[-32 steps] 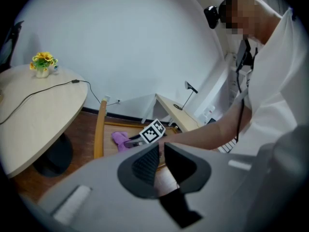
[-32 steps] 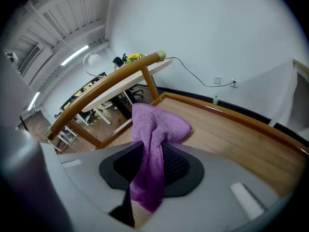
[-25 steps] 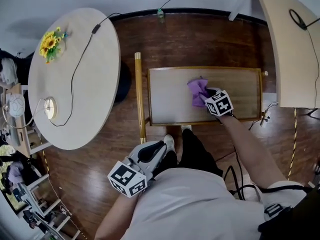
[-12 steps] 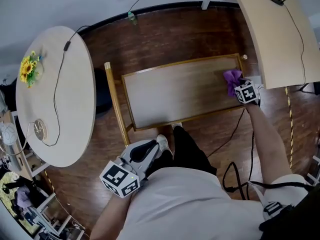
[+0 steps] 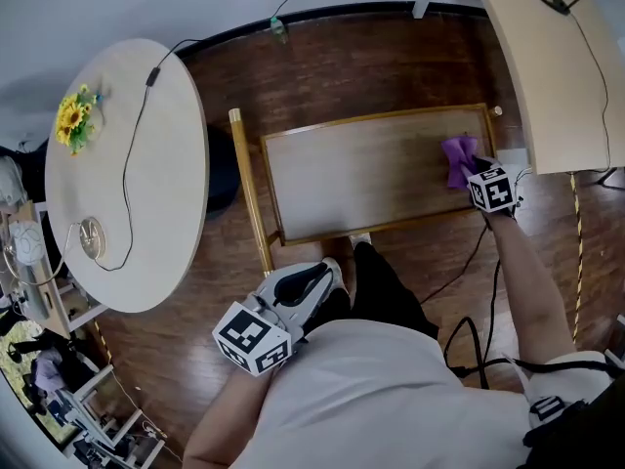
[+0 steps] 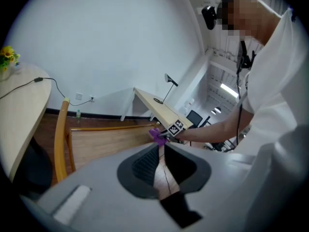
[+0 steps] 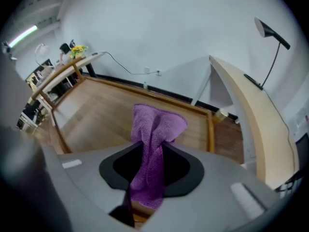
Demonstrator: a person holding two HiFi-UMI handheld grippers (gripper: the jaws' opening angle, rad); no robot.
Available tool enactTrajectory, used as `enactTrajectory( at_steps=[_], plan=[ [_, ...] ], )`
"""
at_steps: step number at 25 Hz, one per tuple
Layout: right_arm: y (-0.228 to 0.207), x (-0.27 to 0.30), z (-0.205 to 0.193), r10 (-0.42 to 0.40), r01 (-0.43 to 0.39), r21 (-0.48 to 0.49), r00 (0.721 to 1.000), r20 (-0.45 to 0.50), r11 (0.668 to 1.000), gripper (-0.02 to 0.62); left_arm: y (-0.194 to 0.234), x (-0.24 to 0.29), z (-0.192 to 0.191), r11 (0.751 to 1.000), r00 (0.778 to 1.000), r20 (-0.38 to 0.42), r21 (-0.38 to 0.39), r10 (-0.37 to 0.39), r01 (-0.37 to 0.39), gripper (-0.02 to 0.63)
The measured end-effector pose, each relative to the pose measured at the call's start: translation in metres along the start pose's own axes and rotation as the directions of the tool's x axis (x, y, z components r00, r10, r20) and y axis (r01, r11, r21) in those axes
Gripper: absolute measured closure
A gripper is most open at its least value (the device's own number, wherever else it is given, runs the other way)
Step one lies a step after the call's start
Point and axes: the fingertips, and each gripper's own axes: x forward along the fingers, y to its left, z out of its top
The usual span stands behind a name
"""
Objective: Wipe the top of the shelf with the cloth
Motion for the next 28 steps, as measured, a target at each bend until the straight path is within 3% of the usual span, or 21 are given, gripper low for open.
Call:
enactTrajectory(
  at_steps=[4, 8, 12, 15, 17, 20, 28],
  plan=[
    [0.139, -0.004, 0.044, 0.24, -0.234, -0.075, 0.967, 0.088, 0.969, 0.483, 0.001, -0.014, -0.007, 1.0, 1.0, 0.027, -0.004, 0.015, -0.015, 0.554],
    [0.279, 0.0, 0.076, 0.458, -0.441, -0.161, 0.883, 0.097, 0.883, 0.483, 0.003, -0.033, -0.016, 0.999, 0.998, 0.046, -0.01, 0.044, -0.044, 0.554],
    [0.398, 0.004, 0.093, 0.594, -0.564, -0.25, 0.802, 0.061, 0.787, 0.483, 0.005, -0.052, -0.033, 0.996, 0.996, 0.04, -0.032, 0.082, -0.081, 0.554],
    [0.456, 0.013, 0.089, 0.641, -0.608, -0.303, 0.767, 0.015, 0.734, 0.483, 0.007, -0.066, -0.043, 0.994, 0.994, 0.048, -0.038, 0.101, -0.099, 0.554],
    [0.47, 0.021, 0.083, 0.641, -0.612, -0.303, 0.768, -0.005, 0.731, 0.483, 0.01, -0.074, -0.046, 0.992, 0.992, 0.047, -0.044, 0.117, -0.115, 0.554],
    [0.455, 0.034, 0.062, 0.604, -0.588, -0.267, 0.797, -0.026, 0.764, 0.483, 0.012, -0.079, -0.052, 0.992, 0.992, 0.044, -0.051, 0.121, -0.119, 0.555],
    [0.329, 0.029, 0.017, 0.452, -0.446, -0.17, 0.892, -0.008, 0.879, 0.483, 0.003, -0.061, -0.041, 0.998, 0.997, 0.043, -0.015, 0.062, -0.062, 0.554]
  ],
)
